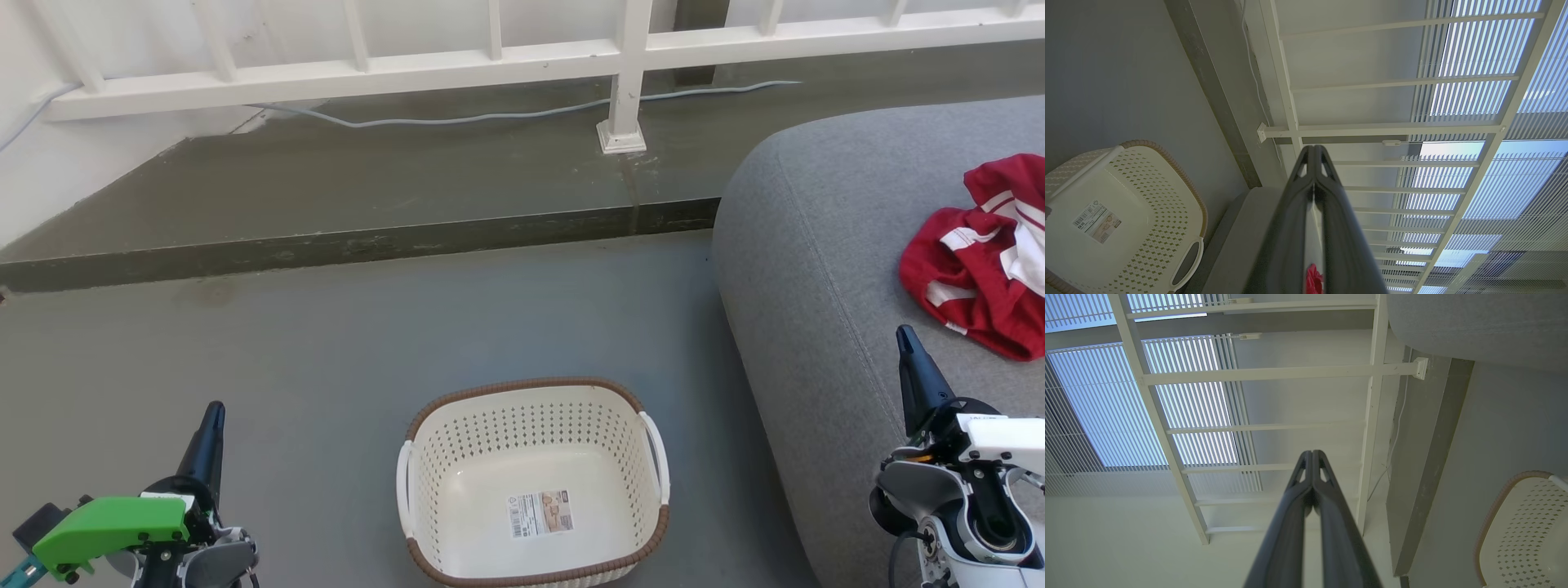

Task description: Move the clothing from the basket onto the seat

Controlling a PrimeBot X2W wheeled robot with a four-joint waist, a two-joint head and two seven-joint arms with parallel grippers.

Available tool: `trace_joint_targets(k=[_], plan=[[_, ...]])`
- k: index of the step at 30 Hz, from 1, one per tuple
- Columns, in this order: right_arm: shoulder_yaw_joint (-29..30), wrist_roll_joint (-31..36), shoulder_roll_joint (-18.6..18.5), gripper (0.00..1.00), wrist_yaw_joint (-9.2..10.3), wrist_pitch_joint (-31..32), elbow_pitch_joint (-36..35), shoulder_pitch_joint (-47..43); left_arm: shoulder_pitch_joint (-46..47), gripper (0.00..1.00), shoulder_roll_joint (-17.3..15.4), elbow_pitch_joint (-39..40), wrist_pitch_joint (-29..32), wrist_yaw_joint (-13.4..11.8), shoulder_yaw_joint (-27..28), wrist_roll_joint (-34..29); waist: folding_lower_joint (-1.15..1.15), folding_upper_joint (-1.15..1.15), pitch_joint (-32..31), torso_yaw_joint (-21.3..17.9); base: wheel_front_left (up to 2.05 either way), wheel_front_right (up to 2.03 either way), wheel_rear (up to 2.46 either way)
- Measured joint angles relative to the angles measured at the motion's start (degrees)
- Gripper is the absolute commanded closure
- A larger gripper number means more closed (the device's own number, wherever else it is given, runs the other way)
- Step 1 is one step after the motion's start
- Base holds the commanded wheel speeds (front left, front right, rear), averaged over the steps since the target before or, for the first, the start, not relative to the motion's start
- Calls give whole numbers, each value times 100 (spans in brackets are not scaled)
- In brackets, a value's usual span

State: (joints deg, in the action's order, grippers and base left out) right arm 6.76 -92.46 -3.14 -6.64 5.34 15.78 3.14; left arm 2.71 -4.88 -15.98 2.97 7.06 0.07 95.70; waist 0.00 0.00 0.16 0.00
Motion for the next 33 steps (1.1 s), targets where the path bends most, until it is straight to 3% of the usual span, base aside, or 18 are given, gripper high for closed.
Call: trace_joint_targets(k=[33], plan=[[4,0,12,100,0,1,-1,0,1,100,7,10,1,0,16,-9,0,0,1,0,0,0,0]])
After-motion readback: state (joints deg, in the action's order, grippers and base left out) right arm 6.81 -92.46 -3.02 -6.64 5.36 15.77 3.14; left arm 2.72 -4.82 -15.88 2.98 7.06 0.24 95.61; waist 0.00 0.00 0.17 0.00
